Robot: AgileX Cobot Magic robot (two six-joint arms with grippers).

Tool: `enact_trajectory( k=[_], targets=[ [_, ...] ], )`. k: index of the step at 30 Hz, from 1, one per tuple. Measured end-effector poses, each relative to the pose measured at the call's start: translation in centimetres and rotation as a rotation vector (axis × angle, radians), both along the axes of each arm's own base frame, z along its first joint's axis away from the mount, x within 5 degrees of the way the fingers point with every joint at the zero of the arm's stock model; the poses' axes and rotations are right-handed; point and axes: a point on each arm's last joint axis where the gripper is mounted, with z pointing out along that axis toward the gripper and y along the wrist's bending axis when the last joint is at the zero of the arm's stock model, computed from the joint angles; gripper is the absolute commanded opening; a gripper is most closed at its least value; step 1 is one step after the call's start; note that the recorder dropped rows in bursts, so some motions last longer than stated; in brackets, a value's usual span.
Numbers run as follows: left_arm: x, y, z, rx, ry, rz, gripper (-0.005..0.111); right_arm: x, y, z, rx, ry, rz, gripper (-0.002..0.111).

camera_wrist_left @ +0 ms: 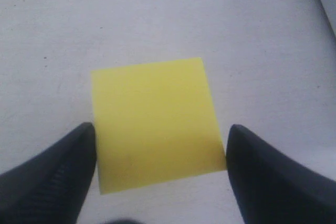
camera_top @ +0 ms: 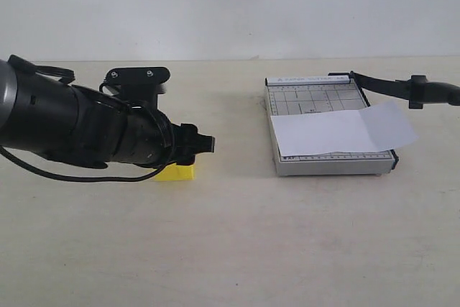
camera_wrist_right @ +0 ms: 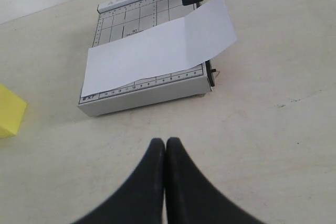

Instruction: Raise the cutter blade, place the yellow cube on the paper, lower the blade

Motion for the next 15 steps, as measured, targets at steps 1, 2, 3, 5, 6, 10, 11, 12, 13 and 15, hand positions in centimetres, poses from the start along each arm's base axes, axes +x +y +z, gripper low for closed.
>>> enact_trajectory(
  k=[1,2,3,5,6,10,11,12,13,15],
  targets=[
    [0.0,0.0,0.0,0.0,0.0,-0.003,0.004,0.0,0.0,0.0,0.0,0.0,0.0,0.0],
    [0.0,0.0,0.0,-0.002,0.001,-0.004,0.004,0.0,0.0,0.0,-0.001,-0.001,-0.002,0.0],
    [0.0,-0.1,0.0,-0.005,0.002,-0.01,0.004,0.0,0.0,0.0,-0.001,-0.001,-0.002,0.0],
    [0.0,-0.3,0.1,-0.021,0.003,-0.025,0.004,0.0,0.0,0.0,-0.002,-0.002,-0.004,0.0],
    [0.0,-0.5,0.4,-0.04,-0.002,-0.041,0.004,0.0,-0.1,0.0,-0.003,-0.003,-0.007,0.0],
    [0.2,-1.5,2.7,-0.094,-0.058,-0.14,0.004,0.0,-0.1,0.0,-0.003,-0.004,-0.008,0.0],
    [0.3,-1.6,3.5,-0.098,-0.079,-0.161,0.004,0.0,-0.1,0.0,-0.003,-0.004,-0.008,0.0],
    [0.4,-1.9,4.4,-0.105,-0.108,-0.182,0.004,0.0,-0.1,0.0,-0.004,-0.005,-0.009,0.0],
    [0.5,-2.1,5.4,-0.112,-0.137,-0.199,0.004,0.0,-0.1,0.0,-0.005,-0.006,-0.012,0.0],
    [0.7,-2.5,7.4,-0.123,-0.194,-0.228,0.004,0.1,-0.1,0.1,-0.006,-0.008,-0.015,0.0]
  ],
)
